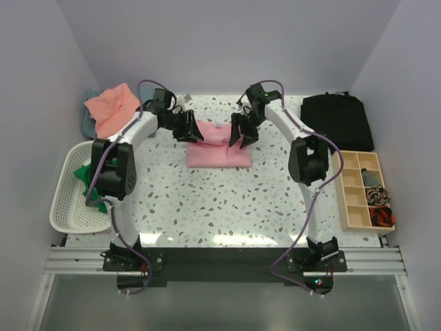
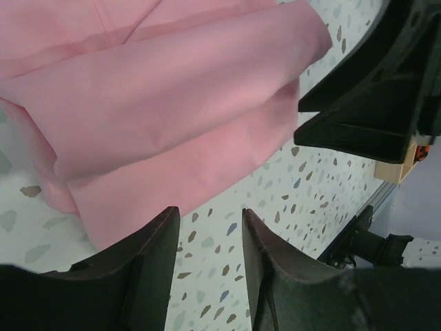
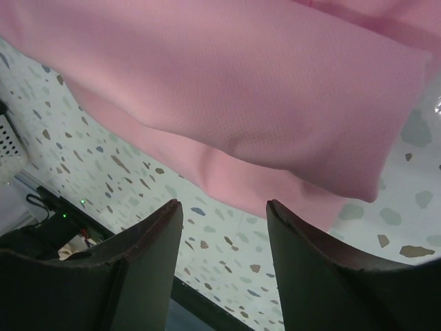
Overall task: Fold and stack the t-shirts
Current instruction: Smooth out wrinkles on the folded tshirt
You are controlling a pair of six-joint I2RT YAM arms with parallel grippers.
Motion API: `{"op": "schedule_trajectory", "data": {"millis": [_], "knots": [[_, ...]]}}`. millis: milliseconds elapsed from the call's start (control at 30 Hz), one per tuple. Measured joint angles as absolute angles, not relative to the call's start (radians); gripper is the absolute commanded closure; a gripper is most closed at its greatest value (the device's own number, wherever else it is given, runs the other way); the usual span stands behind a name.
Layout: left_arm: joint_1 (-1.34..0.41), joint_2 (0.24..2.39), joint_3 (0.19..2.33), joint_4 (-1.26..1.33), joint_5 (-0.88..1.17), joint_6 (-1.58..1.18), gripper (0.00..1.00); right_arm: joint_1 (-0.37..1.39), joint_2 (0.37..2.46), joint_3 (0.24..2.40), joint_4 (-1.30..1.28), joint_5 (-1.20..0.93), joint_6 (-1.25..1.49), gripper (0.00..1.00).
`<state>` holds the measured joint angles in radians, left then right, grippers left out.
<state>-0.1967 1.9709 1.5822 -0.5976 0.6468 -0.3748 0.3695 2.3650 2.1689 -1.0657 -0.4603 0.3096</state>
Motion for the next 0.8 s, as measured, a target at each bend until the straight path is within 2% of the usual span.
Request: {"op": "schedule_trajectory", "data": {"millis": [400, 800], "knots": [[-0.197, 2.34, 1.899, -0.615, 0.598, -0.374, 0.51, 0.333, 2.517, 2.391, -1.063, -0.427, 0.305, 0.43], [-0.149, 2.4, 2.065, -0.488, 0.534, -0.42, 0.44, 0.28, 2.63, 2.491, -0.879, -0.399, 0.371, 0.39]]}}
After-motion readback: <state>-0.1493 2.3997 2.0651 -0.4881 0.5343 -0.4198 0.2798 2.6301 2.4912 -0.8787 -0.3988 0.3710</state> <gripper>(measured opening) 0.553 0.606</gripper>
